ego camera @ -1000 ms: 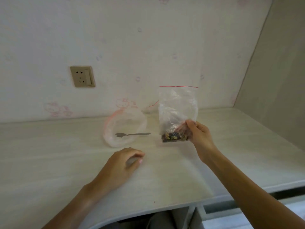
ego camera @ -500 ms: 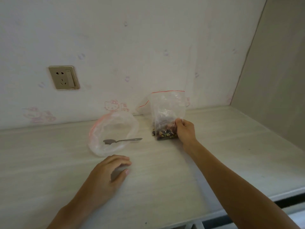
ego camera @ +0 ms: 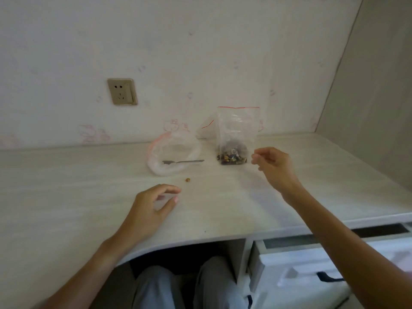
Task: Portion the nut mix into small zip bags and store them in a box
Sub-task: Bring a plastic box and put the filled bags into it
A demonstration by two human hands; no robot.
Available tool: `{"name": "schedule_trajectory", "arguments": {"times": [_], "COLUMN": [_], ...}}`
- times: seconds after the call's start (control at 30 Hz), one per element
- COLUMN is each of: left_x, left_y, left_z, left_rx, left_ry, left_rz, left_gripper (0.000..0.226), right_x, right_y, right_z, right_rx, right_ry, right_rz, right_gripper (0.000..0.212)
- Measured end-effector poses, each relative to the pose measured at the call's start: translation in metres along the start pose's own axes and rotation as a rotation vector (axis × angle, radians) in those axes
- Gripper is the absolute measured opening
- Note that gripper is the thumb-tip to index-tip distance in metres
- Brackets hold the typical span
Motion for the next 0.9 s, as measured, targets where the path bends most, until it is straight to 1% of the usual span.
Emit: {"name": "schedule_trajectory", "arguments": {"times": [0.03, 0.1, 0.2, 0.27, 0.37, 0.43, 0.47, 0.5, 0.53, 0.6, 0.63, 0.7, 0.8, 0.83, 0.9], "left_x": [0.002, 0.011, 0.024, 0.026, 0.0, -0.027, -0.034, -0.057, -0.065, -0.06, -0.066, -0.058, -0.027, -0.014, 0.014], "left_y": [0.005, 0.016, 0.033, 0.033, 0.018, 0.001, -0.003, -0.013, -0.02, -0.025, -0.023, -0.01, 0.031, 0.047, 0.081], "left_z": [0.014, 0.044, 0.088, 0.116, 0.147, 0.168, 0.168, 0.172, 0.174, 0.179, 0.18, 0.182, 0.184, 0.183, 0.181], "left_rx": [-0.003, 0.021, 0.051, 0.03, -0.029, -0.096, -0.126, -0.198, -0.238, -0.289, -0.307, -0.334, -0.297, -0.276, -0.203], "left_ry": [0.026, 0.037, 0.027, 0.055, 0.147, 0.258, 0.268, 0.384, 0.435, 0.434, 0.487, 0.583, 0.673, 0.73, 0.787], "left_rz": [0.017, 0.034, 0.073, 0.069, 0.097, 0.109, 0.08, 0.112, 0.111, 0.116, 0.146, 0.168, 0.12, 0.124, 0.123], "left_gripper": [0.02, 0.019, 0.015, 0.02, 0.022, 0.019, 0.017, 0.017, 0.018, 0.021, 0.022, 0.022, 0.022, 0.023, 0.025], "right_x": [-0.011, -0.031, -0.048, -0.049, -0.034, -0.02, -0.022, -0.001, 0.007, 0.009, 0.018, 0.014, -0.012, -0.027, -0.064], "right_y": [-0.004, -0.014, -0.027, -0.035, -0.045, -0.047, -0.047, -0.059, -0.065, -0.073, -0.079, -0.087, -0.079, -0.076, -0.074], "right_z": [0.017, 0.052, 0.102, 0.134, 0.173, 0.195, 0.199, 0.204, 0.21, 0.223, 0.225, 0.225, 0.203, 0.193, 0.17], "right_rx": [-0.075, -0.223, -0.378, -0.469, -0.555, -0.553, -0.557, -0.632, -0.669, -0.705, -0.734, -0.801, -0.866, -0.886, -0.934], "right_ry": [0.037, 0.093, 0.18, 0.197, 0.144, 0.105, 0.141, 0.07, 0.032, -0.017, -0.074, -0.157, -0.265, -0.288, -0.296], "right_rz": [-0.008, -0.011, -0.011, -0.004, -0.003, 0.003, 0.044, 0.058, 0.057, 0.028, 0.015, -0.007, 0.0, 0.002, 0.012], "right_gripper": [0.008, 0.011, 0.016, 0.017, 0.02, 0.021, 0.022, 0.024, 0.028, 0.031, 0.029, 0.027, 0.024, 0.022, 0.02]}}
Point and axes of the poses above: each hand's wrist, its own z-axis away from the middle knuckle, its own y-axis out of the back of the hand, x = y × z, the point moved 7 cm from there along -z, towards the middle knuckle, and after that the axes turned 11 degrees about y, right-handed, at the moved point
